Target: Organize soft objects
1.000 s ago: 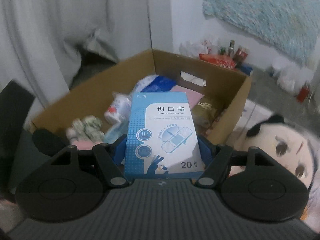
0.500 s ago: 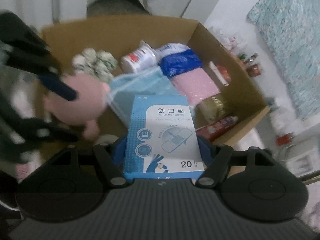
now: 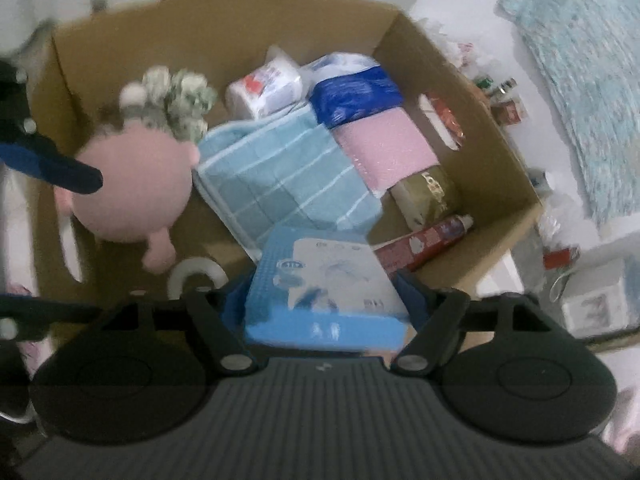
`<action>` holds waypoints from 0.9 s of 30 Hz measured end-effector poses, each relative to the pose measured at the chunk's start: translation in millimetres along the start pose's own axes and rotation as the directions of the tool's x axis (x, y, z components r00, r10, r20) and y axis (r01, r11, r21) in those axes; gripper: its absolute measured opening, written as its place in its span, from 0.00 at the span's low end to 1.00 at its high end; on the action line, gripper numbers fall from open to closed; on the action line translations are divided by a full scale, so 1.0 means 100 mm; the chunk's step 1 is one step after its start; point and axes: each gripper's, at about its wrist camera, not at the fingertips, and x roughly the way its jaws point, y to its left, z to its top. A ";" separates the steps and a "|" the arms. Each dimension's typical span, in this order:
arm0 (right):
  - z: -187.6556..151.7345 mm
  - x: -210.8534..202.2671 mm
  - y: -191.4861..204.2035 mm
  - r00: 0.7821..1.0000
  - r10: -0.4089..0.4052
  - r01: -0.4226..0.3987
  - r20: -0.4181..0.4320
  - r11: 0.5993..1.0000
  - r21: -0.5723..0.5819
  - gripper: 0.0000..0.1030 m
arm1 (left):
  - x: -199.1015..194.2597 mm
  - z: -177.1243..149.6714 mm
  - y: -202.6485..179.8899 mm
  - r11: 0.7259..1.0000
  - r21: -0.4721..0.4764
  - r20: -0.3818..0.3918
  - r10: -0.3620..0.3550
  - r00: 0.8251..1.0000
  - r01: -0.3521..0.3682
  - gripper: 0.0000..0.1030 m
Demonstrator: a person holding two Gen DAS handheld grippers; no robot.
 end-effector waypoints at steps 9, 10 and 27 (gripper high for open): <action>-0.50 -0.59 -0.30 0.959 0.189 -0.242 0.212 0.935 0.261 0.82 | -0.38 -0.10 -0.28 0.991 -0.051 0.131 0.131 0.983 -0.125 0.81; -0.57 -0.64 -0.33 0.950 0.198 -0.266 0.241 0.918 0.294 0.82 | -0.42 -0.11 -0.32 0.989 -0.049 0.145 0.148 0.978 -0.142 0.87; -2.14 -1.51 -0.25 0.845 0.017 -0.354 0.534 0.766 0.536 0.82 | -0.71 -0.23 -1.15 0.938 -0.134 0.261 0.345 0.901 -0.320 1.00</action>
